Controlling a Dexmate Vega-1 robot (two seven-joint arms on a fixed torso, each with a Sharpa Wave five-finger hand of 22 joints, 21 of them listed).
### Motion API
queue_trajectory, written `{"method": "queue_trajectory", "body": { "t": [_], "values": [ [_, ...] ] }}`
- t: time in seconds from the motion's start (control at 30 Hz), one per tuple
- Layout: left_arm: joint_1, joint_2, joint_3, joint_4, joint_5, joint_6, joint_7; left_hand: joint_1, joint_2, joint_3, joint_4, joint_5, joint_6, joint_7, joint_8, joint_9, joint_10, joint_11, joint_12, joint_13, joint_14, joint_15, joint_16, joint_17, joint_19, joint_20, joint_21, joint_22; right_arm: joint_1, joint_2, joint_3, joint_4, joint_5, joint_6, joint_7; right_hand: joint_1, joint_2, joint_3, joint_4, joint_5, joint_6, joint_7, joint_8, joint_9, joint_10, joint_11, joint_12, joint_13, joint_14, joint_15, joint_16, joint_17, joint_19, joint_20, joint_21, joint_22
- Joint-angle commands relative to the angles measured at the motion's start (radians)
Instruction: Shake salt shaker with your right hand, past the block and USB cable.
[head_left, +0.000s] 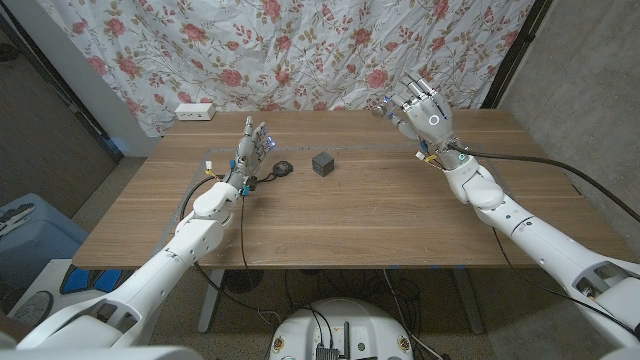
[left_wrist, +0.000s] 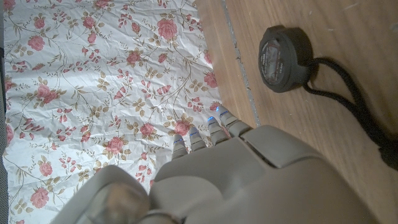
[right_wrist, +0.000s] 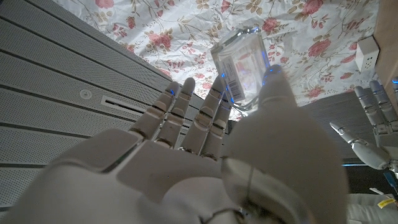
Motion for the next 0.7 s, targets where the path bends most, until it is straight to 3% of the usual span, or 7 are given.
{"method": "queue_trajectory", "body": {
  "t": [0.03, 0.47, 0.7],
  "values": [
    [0.000, 0.000, 0.000, 0.000, 0.000, 0.000, 0.000, 0.000, 0.101, -0.002, 0.006, 0.004, 0.003, -0.008, 0.004, 0.006, 0.001, -0.010, 0.004, 0.004, 0.001, -0.106, 0.005, 0.006, 0.005, -0.024, 0.004, 0.005, 0.006, -0.087, -0.082, -0.100, 0.252, 0.050, 0.103, 0.031, 0.050, 0.005, 0.011, 0.005, 0.056, -0.054, 0.051, 0.034, -0.004, -0.002, 0.002, 0.003, 0.013, -0.141, -0.005, -0.002, 0.009, -0.010, 0.006, 0.004],
    [0.000, 0.000, 0.000, 0.001, 0.000, 0.000, 0.000, 0.000, 0.101, -0.002, 0.006, 0.004, 0.004, -0.007, 0.004, 0.006, -0.001, -0.011, 0.004, 0.004, 0.001, -0.106, 0.005, 0.006, 0.005, -0.024, 0.004, 0.005, -0.013, -0.134, -0.086, -0.172, 0.414, 0.094, 0.227, -0.003, 0.045, -0.001, 0.019, 0.007, 0.056, -0.054, 0.049, 0.030, -0.005, -0.001, 0.000, 0.001, 0.013, -0.138, -0.018, -0.009, 0.010, -0.003, 0.005, 0.004],
    [-0.001, 0.000, 0.000, 0.001, 0.000, 0.000, 0.000, 0.000, 0.101, -0.002, 0.006, 0.004, 0.003, -0.007, 0.004, 0.006, 0.000, -0.011, 0.004, 0.004, 0.001, -0.105, 0.005, 0.006, 0.005, -0.024, 0.004, 0.005, -0.023, -0.138, -0.078, -0.190, 0.458, 0.104, 0.274, -0.044, 0.047, -0.008, 0.034, 0.006, 0.053, -0.053, 0.043, 0.024, -0.009, 0.000, -0.002, -0.001, 0.017, -0.135, -0.025, -0.013, 0.010, 0.004, 0.004, 0.004]
  ]
}}
